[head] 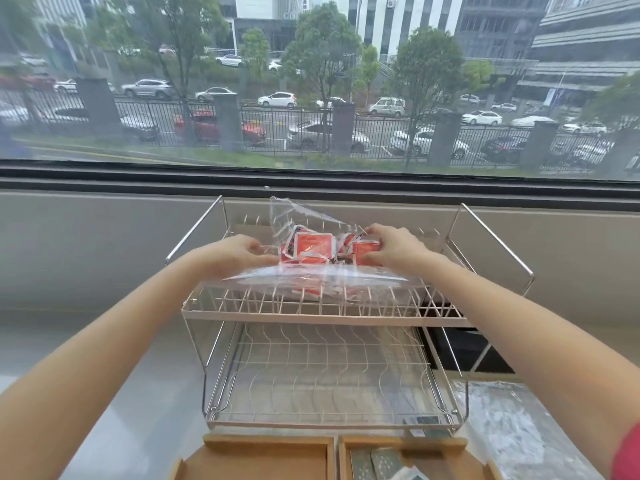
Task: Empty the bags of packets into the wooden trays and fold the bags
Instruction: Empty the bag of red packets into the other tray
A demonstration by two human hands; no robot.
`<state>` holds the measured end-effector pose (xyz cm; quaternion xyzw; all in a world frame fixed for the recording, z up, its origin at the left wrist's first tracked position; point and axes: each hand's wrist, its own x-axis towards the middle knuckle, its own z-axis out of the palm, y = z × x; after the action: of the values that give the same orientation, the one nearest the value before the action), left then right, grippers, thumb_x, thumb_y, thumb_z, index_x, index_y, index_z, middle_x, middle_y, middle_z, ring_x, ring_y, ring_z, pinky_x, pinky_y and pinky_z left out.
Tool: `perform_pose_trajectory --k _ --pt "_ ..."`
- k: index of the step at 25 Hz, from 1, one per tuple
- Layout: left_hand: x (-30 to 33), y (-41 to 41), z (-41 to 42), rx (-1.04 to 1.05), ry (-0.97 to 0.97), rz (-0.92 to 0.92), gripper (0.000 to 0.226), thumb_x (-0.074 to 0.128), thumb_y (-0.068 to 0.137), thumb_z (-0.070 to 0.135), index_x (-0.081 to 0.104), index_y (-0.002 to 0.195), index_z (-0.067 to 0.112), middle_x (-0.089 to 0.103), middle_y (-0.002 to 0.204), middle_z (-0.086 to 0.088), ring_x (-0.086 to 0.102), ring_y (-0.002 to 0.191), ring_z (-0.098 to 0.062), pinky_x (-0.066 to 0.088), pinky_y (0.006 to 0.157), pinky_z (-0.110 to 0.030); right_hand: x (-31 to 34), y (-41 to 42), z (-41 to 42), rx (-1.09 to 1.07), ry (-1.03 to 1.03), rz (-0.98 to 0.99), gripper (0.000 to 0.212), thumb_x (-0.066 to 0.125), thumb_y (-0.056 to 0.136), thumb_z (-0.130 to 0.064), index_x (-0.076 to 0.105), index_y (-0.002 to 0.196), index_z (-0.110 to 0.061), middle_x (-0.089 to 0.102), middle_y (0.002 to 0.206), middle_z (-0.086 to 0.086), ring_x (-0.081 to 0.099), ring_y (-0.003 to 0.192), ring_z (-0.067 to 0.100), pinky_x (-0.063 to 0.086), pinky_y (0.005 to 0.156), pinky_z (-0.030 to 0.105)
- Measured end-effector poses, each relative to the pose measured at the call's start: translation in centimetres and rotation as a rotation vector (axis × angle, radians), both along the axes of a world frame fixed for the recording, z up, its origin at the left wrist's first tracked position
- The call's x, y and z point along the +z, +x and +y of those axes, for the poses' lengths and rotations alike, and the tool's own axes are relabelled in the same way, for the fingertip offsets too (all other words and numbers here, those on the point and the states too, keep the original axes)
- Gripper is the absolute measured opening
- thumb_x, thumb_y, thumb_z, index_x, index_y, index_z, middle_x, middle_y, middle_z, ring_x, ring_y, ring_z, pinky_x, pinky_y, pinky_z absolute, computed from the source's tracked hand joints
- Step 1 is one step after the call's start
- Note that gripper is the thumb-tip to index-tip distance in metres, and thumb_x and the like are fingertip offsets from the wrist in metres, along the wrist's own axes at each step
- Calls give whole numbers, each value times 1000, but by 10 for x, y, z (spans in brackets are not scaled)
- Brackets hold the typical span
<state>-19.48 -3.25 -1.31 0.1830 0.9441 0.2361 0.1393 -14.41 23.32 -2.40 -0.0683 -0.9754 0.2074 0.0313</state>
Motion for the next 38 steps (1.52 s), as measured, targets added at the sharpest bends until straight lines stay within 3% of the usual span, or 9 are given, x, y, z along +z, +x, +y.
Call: perform_pose_trajectory --k 3,9,14,17,22,29,33,35,38 --pt "8 3 0 27 108 85 35 55 84 42 65 96 11 64 85 -3 57 78 -18 40 68 -29 5 1 -1 -11 -20 86 42 59 85 -33 53 125 -24 61 124 9 58 108 29 47 94 42" --pt "55 17 2 118 405 212 27 58 86 28 65 103 8 66 92 -8 58 85 -20 41 77 -25 54 9 -4 -1 -197 289 31 54 90 -26 58 121 -21 68 101 7 58 63 13 43 56 22" --pt "96 55 -6 72 603 208 28 59 86 23 65 103 2 66 91 -13 55 73 -15 42 63 -8 102 46 -6 73 -176 380 30 54 90 -22 59 120 -18 68 96 5 57 65 5 41 55 4" --pt "99 90 -12 38 666 193 30 60 84 24 65 102 0 63 87 -14 51 72 -16 42 63 -16 111 85 -6 105 -119 361 30 53 90 -23 60 120 -19 67 108 4 56 80 10 40 75 17" --pt "76 145 -22 81 703 142 26 62 81 31 69 91 8 60 56 6 47 46 -1 39 49 -11 85 148 -13 117 -207 321 31 54 90 -28 59 119 -21 68 105 1 61 79 4 44 68 9" --pt "11 207 -45 134 735 -121 19 60 81 34 69 92 21 68 61 6 43 33 0 32 32 -9 5 211 -33 69 -462 227 29 56 88 -29 58 116 -24 65 101 -2 63 78 2 49 60 9" --pt "-23 225 -53 193 786 -344 24 52 86 32 64 105 24 66 110 -3 64 78 -7 50 68 -19 -39 230 -41 11 -552 151 24 58 87 -28 61 110 -23 66 101 -1 65 90 13 51 78 23" --pt "-32 234 -51 199 1063 -609 45 60 80 21 52 124 11 58 120 -9 64 89 -16 55 73 -26 -57 237 -43 1 -594 61 29 58 87 -25 60 114 -16 66 107 3 63 99 19 48 83 25" --pt "-46 244 -49 294 1475 -932 106 91 21 1 51 119 8 60 101 -17 66 64 -22 56 48 -23 -81 248 -50 43 -676 -184 33 52 89 -34 54 121 -26 53 129 0 50 114 17 38 95 27"
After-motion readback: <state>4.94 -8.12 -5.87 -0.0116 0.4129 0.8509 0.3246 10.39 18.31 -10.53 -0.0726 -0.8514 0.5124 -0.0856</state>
